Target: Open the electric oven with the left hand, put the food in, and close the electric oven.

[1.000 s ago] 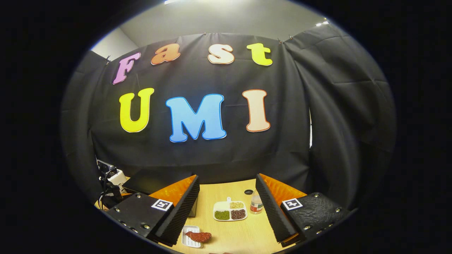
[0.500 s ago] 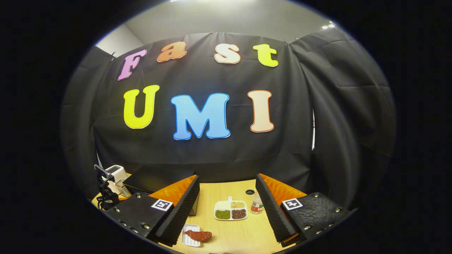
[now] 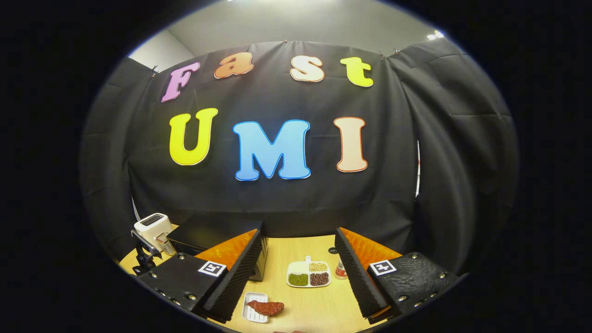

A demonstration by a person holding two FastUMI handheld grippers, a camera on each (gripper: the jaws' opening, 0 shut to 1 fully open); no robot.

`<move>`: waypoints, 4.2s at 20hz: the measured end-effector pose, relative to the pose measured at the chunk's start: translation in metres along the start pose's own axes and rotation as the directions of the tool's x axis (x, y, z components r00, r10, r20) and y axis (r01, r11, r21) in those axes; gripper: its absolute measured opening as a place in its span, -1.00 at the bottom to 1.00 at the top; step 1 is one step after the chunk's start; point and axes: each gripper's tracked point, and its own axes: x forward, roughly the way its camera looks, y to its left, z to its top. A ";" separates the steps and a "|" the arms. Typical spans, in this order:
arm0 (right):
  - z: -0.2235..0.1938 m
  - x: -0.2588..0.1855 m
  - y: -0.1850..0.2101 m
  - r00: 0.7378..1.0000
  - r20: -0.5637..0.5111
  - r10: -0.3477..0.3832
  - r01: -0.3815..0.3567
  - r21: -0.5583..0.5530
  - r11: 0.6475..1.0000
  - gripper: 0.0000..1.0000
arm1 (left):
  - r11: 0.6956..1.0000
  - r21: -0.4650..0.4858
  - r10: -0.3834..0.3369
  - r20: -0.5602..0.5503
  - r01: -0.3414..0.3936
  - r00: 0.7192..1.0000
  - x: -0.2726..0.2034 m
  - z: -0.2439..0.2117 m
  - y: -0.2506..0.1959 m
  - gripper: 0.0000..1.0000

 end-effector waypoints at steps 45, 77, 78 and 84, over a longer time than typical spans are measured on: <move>-0.334 0.052 0.068 0.609 -0.518 0.601 -0.025 0.744 0.667 -0.49 | 0.986 -0.098 0.164 0.465 -0.134 0.870 -0.216 0.255 0.019 0.83; -0.150 0.021 0.189 0.688 -0.177 0.704 -0.284 0.826 0.487 -0.93 | 0.998 -0.050 0.004 0.551 0.028 0.835 -0.265 0.260 0.066 0.99; -0.149 0.023 0.196 0.690 -0.172 0.703 -0.288 0.826 0.485 -0.93 | 0.998 -0.051 0.005 0.549 0.027 0.836 -0.266 0.257 0.074 0.99; -0.153 0.043 0.231 0.720 -0.172 0.672 -0.255 0.836 0.487 -0.93 | 0.998 -0.069 0.044 0.532 -0.009 0.846 -0.274 0.243 0.125 0.90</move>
